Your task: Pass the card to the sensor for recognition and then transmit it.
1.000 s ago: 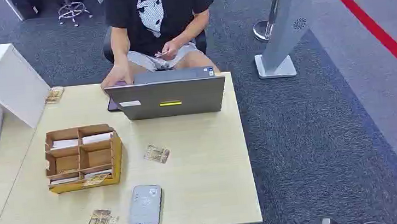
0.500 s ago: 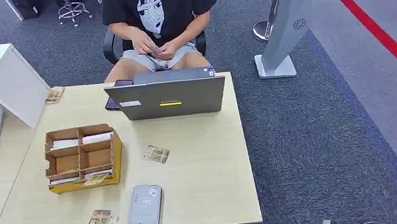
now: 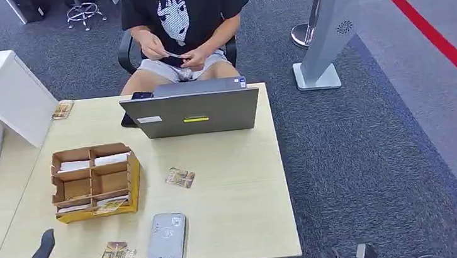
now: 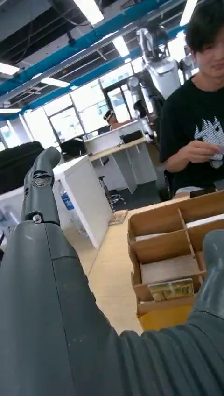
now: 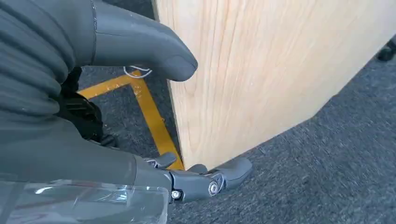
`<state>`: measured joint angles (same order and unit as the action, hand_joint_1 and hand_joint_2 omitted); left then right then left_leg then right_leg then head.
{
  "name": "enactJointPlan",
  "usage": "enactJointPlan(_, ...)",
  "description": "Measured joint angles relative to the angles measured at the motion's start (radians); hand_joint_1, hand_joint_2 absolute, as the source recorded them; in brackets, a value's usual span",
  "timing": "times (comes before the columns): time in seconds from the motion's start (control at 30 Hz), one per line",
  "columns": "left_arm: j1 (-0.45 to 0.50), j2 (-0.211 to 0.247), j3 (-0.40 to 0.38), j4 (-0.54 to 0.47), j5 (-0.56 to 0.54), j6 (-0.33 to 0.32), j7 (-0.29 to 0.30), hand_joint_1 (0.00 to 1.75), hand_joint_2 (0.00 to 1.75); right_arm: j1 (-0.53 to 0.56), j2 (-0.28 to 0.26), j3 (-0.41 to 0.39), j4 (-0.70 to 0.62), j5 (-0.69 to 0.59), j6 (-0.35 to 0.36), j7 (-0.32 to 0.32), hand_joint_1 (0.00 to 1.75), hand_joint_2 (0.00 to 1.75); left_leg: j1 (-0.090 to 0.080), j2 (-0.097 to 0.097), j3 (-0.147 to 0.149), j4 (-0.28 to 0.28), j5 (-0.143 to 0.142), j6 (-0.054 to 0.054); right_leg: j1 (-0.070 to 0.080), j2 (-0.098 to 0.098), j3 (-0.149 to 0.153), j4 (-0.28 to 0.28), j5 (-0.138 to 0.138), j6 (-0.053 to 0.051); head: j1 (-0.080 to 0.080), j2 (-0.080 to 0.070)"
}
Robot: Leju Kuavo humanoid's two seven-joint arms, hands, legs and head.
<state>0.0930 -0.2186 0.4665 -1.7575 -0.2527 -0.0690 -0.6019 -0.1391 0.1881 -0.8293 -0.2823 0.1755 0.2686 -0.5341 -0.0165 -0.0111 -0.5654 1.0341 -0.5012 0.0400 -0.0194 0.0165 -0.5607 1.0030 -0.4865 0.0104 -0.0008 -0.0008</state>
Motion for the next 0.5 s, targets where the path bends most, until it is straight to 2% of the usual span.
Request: enactJointPlan(0.5,-0.171,0.108,-0.214,0.109,-0.417,0.158,0.127,0.0,1.75,-0.03,0.02,0.055,0.002,0.068,-0.038,0.018,0.0,1.75,0.0,0.0,0.0,0.0,0.0,0.0,0.0,0.0,0.0,0.0,0.0,0.0,0.0,0.0)
